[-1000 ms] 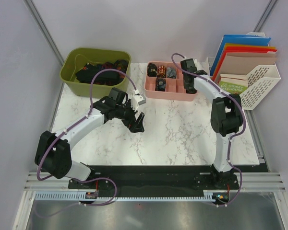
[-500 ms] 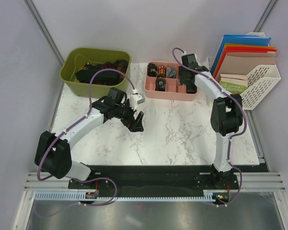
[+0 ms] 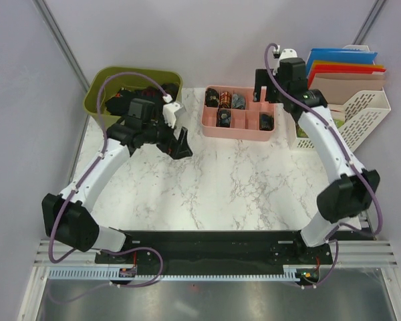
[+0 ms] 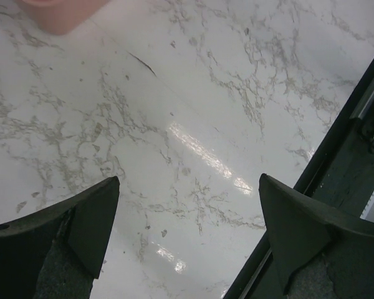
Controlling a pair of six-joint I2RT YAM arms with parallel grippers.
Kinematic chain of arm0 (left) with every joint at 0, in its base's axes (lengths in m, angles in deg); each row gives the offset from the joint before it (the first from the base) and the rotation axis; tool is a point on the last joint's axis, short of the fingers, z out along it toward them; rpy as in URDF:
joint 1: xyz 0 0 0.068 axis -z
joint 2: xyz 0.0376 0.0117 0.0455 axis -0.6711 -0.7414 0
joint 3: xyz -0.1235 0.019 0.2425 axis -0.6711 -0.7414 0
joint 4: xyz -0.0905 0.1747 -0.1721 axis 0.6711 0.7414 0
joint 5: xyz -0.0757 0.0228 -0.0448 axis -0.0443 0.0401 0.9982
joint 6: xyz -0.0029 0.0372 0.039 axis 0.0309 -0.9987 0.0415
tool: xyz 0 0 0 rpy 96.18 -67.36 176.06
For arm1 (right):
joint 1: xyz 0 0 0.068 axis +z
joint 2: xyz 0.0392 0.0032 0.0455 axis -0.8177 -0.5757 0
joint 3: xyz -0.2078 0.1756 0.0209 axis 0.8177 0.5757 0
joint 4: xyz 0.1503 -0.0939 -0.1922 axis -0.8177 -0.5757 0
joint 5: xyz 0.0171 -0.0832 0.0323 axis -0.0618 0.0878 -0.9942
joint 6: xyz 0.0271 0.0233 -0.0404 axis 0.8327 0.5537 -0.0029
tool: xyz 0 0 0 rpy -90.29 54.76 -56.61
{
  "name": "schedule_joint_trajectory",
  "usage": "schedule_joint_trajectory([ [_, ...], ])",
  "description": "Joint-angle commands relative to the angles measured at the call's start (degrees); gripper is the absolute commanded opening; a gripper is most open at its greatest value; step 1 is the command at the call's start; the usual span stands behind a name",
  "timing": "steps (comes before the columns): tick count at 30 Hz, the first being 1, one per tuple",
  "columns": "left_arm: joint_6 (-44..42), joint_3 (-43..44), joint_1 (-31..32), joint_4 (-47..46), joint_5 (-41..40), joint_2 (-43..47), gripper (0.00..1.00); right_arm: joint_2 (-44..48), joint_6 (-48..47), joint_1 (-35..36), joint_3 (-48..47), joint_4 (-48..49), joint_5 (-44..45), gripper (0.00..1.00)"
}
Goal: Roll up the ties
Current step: Reset both arms
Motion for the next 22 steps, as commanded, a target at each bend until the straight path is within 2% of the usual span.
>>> schedule_joint_trajectory([
  [1,3.0,3.8,-7.0,5.7,3.1,2.2,1.00,11.0,0.6,-2.0,8.7,1.0,-7.3,0.98],
  [4,2.8,1.3,-10.9,8.0,5.7,3.4,1.00,18.7,1.5,-3.5,18.0,0.5,-9.9,0.98],
  [8,0.9,-4.4,-12.1,9.1,0.8,7.1,1.00,29.4,1.5,-5.4,34.7,1.0,-11.1,0.98],
  [11,0.3,-9.7,-13.5,9.4,1.6,10.3,0.99,36.2,2.9,-8.3,42.9,0.3,-12.0,0.98],
  [16,-0.3,-14.9,-14.1,9.2,0.0,14.3,1.00,43.8,3.3,-10.0,50.2,-0.9,-13.6,0.98],
  [22,-0.1,-15.5,-14.6,9.0,-2.2,17.6,1.00,44.6,3.0,-10.7,50.1,-0.9,-14.8,0.98],
])
